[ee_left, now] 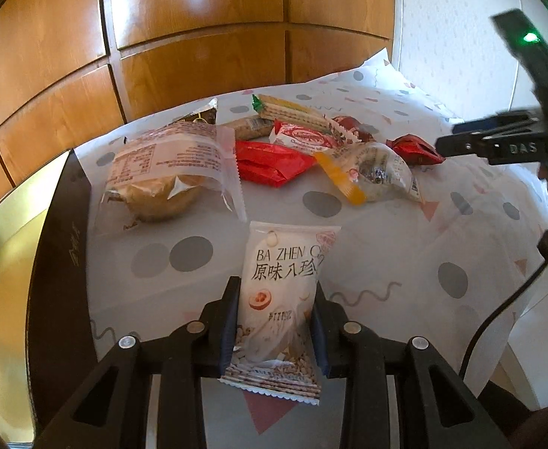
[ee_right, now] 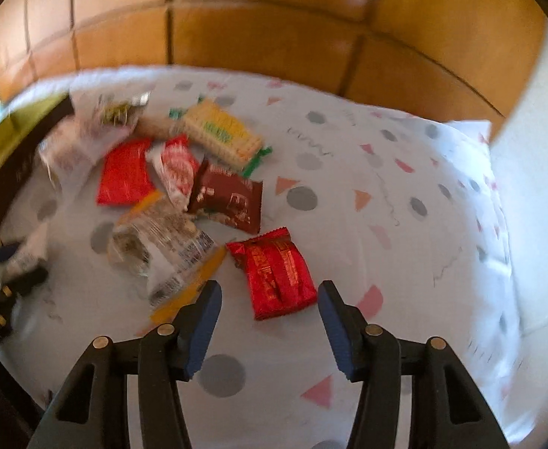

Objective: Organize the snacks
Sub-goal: 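Grasp the red wrapped snack with the right tool while the left tool lifts the white packet, then carry the white packet over the gold tray and open the left tool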

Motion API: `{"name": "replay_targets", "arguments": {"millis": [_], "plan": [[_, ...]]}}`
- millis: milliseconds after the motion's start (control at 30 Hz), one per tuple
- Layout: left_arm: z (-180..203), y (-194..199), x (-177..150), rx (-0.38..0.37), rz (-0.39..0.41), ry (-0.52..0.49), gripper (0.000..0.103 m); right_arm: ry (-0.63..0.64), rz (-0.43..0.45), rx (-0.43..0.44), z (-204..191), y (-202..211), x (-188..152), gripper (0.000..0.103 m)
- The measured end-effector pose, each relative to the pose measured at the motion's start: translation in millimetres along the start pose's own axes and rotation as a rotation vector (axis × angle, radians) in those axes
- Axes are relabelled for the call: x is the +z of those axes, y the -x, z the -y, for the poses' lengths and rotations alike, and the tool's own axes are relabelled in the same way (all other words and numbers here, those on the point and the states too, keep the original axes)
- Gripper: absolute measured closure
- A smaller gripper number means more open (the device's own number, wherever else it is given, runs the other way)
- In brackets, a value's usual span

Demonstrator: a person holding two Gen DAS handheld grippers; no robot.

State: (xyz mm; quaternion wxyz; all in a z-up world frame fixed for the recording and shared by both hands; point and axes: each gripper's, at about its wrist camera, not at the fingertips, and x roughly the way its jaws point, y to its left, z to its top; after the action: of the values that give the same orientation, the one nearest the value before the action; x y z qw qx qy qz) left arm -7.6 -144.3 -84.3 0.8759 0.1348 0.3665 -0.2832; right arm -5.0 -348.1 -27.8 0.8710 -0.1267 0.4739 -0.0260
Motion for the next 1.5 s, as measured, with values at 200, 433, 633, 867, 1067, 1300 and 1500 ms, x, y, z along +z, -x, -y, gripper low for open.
{"name": "replay_targets", "arguments": {"millis": [200,433,633,867,1067,1300,1500], "plan": [[-2.3,3.3,-2.7,-0.011,0.002,0.011,0.069,0.137,-0.105,0.015,-0.9,-29.6,19.6,0.044],[-2.5,4.7,-2.5,-0.012,0.001,0.017,0.069,0.089,-0.101,0.033,2.0,-52.8,36.8,0.063],[-1.3,5.0,-1.9,-0.006,0.001,0.017,0.069,-0.145,0.048,-0.065,9.9,-63.2,34.5,0.064],[-3.6,6.0,7.0,-0.018,-0.035,0.036,0.071,-0.300,0.136,-0.110,12.5,-72.7,26.9,0.063],[-10.2,38.9,27.5,-0.006,0.033,0.092,0.071,-0.308,0.145,-0.111,8.4,-73.6,22.7,0.062],[-60.3,81.6,54.1,0.193,0.095,0.239,0.071,-0.311,0.151,-0.114,6.1,-61.3,9.8,0.062],[-114.0,90.2,52.6,0.338,0.065,0.361,0.071,-0.311,0.152,-0.115,6.0,-62.5,11.1,0.062]]}}
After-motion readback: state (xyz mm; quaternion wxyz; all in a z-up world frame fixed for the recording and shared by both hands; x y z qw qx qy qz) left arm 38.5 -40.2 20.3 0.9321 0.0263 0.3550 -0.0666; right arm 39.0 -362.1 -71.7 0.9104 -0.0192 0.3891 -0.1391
